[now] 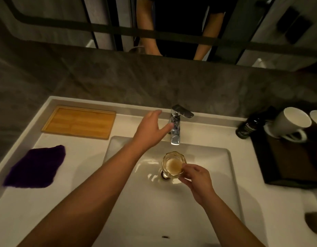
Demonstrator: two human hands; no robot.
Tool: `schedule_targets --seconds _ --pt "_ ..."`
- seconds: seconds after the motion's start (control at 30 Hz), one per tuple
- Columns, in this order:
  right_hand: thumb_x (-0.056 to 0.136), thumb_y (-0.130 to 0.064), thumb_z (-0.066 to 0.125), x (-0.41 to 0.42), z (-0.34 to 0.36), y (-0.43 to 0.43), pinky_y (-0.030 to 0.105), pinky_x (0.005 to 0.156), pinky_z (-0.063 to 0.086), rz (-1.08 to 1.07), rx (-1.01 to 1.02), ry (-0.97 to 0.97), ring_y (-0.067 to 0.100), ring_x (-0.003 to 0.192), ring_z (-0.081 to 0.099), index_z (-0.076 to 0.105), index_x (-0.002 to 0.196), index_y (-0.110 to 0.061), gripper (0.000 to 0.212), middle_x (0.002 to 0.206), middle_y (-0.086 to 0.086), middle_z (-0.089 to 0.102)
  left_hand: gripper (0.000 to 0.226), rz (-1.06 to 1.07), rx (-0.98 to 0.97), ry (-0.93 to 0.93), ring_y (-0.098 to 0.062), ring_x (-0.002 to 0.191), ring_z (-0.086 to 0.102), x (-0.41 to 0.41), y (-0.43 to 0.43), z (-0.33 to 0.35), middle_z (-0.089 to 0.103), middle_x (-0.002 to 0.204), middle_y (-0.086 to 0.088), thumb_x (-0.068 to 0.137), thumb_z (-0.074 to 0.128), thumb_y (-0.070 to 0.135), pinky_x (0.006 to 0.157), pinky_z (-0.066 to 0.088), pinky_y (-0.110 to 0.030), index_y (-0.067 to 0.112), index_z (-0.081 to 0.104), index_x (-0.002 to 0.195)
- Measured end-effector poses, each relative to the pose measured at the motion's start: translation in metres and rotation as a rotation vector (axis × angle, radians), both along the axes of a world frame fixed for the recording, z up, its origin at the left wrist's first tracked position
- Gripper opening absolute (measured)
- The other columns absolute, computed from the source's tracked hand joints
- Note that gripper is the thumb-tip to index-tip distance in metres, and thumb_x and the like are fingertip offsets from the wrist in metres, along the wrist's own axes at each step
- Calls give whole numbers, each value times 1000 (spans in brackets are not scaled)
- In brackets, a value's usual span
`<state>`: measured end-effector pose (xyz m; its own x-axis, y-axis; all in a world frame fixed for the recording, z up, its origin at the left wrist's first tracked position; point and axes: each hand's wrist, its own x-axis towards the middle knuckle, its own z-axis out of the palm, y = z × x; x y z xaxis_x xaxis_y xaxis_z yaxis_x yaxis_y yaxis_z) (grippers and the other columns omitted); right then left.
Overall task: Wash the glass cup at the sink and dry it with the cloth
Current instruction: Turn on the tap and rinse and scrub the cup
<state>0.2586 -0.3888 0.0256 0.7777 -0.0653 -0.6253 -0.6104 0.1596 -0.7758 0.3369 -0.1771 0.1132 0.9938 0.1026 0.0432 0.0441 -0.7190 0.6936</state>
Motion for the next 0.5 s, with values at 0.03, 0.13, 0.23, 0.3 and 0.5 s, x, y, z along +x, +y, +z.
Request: schedule_targets --seconds 0.03,0.13,0.23,0.3,0.5 --pt "95 -6 72 7 1 -5 38 75 64 0 0 -5 28 79 68 73 97 8 14 86 21 70 77 -29 2 4 -27 136 49 12 -13 5 50 151 -11 89 66 56 109 41 -38 12 45 148" --pt "94 -9 73 26 2 -12 39 78 65 -1 -1 -15 31 86 70 73 95 5 14 89 24 71 73 -85 18 3 -26 128 54 38 -41 11 54 144 -10 84 71 58 102 45 -35 16 51 140" --pt "94 -10 74 38 2 -11 36 75 65 10 15 -24 32 89 71 73 94 5 15 91 24 73 70 -38 93 -20 -22 115 60 49 -56 3 59 131 -6 79 68 69 94 52 -34 21 58 128" --pt "95 -10 73 42 2 -10 38 78 66 22 31 -26 32 89 71 72 93 4 14 89 22 73 73 3 169 -30 -22 113 60 52 -58 -2 61 127 -5 78 61 76 93 55 -37 21 59 126" --pt "94 -9 72 40 -4 -5 44 85 64 69 42 -2 30 85 70 69 105 16 28 90 25 70 73 -25 264 -34 -22 108 61 56 -53 0 64 120 -5 81 50 81 89 56 -39 21 62 120"
